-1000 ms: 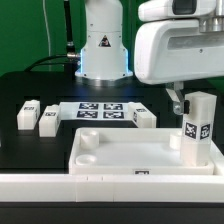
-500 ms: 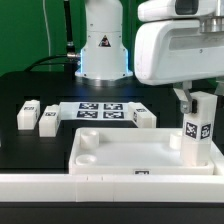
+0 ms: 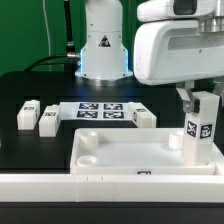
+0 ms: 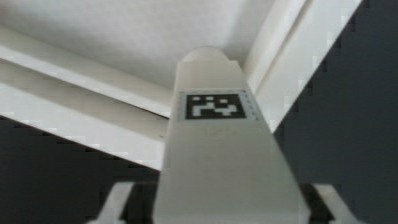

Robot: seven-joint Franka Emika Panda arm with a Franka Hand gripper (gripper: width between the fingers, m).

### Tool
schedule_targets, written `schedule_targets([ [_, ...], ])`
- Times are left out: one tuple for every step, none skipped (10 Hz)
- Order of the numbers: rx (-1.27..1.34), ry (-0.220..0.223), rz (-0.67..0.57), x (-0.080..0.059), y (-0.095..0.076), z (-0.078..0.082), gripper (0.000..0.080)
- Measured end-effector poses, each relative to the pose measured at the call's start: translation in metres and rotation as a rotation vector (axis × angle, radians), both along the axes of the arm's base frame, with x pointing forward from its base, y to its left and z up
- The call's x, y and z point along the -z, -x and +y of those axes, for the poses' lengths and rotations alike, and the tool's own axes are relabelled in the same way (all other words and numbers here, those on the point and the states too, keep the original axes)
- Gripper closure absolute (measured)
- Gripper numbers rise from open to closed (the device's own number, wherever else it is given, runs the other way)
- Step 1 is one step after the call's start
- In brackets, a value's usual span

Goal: Assemble desk

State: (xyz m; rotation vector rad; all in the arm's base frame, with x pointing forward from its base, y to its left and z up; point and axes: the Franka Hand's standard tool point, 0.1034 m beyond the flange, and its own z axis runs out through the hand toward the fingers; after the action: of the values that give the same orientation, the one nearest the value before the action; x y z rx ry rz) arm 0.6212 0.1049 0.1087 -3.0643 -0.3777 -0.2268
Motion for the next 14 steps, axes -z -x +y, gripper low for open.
schedule_targets([
  [0.086, -0.012, 0.005, 0.0, 0.0, -0.001, 0.0511],
  [0.205, -0.027, 0.012, 0.0, 0.0, -0.002, 0.0511],
  [0.297, -0.039, 0.018, 0.0, 0.0, -0.002, 0.0511],
  [0.36, -0.048, 0.022, 0.0, 0.0, -0.002, 0.0509],
  [0.453, -0.058, 0.028, 0.0, 0.0, -0.002, 0.0509],
  [0.514, -0.063, 0.031, 0.0, 0.0, -0.001, 0.0509],
  [0.568, -0.065, 0.031, 0.0, 0.0, -0.005, 0.0508],
  [0.622, -0.067, 0.031, 0.0, -0.001, -0.01, 0.0506],
  [0.641, -0.066, 0.031, 0.0, -0.001, -0.011, 0.0506],
  [0.705, -0.067, 0.039, 0.001, 0.0, -0.014, 0.0505],
  [0.748, -0.064, 0.046, 0.001, 0.001, -0.019, 0.0504],
  [0.814, -0.065, 0.048, 0.001, 0.001, -0.023, 0.0502],
  [0.839, -0.06, 0.047, 0.001, 0.001, -0.028, 0.0502],
  [0.838, -0.06, 0.046, 0.001, 0.001, -0.028, 0.0495],
])
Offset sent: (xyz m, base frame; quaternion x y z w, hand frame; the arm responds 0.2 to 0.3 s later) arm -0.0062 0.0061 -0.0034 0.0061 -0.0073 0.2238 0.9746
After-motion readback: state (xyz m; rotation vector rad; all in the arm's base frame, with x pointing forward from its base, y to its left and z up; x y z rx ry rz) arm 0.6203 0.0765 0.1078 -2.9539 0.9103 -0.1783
